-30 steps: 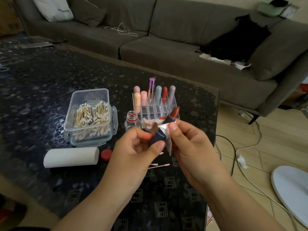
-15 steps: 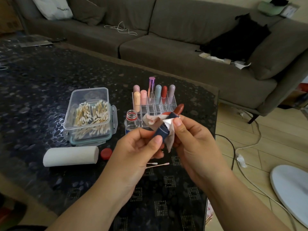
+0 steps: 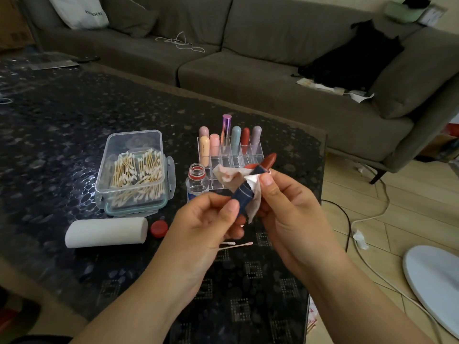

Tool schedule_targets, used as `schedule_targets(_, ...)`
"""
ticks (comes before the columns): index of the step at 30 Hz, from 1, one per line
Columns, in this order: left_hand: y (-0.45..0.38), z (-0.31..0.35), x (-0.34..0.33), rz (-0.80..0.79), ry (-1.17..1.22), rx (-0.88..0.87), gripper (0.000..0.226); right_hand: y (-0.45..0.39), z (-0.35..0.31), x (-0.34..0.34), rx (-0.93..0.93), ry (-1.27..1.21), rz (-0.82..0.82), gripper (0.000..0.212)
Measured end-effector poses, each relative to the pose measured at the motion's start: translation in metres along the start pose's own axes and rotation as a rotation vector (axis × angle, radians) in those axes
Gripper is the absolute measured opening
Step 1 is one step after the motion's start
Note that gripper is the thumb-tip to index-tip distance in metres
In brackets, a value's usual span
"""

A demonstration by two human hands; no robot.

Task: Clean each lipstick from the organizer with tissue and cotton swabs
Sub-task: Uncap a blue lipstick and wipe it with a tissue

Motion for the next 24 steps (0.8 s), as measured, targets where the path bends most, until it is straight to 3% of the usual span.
schedule_targets(4,-0.0013,0.0003,-0.0004,0.048,0.011,-0.060,0.025,0.0017,-0.0009,0.0008,-0.010,0.006,-0.003,0.030)
schedule_targets(10,0.0012,-0.0019,-0.0040,-0.066,0.107,0.172,0.034,0.0006,-0.0008,0.0014,-0.007,0.044,0.017,0.032)
schedule_targets(13,-0.0009,-0.0011,-0.0023,-0.023,0.111,0.115,0.022,0.0010,0.0005,0.0010,-0.001,0.043,0.007,0.032)
schedule_targets(18,-0.0016,0.0007,-0.0009,0.017,0.020,-0.011,0.028,0.0008,0.0024,-0.0005,0.014,0.069,0.010,0.032)
schedule_targets(24,0.0013,0.0001,-0.0051,-0.077,0.054,0.208,0.040,0.0014,0.0004,-0.0015,-0.009,0.061,0.011,0.034)
Point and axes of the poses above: each hand's wrist, its own y-axis away from the middle knuckle, its own x-axis out of the back of the hand, z = x × y, the point moved 2 cm from there along -y, towards the middle knuckle, and after that the axes turned 13 degrees about z, right-handed, at the moved point
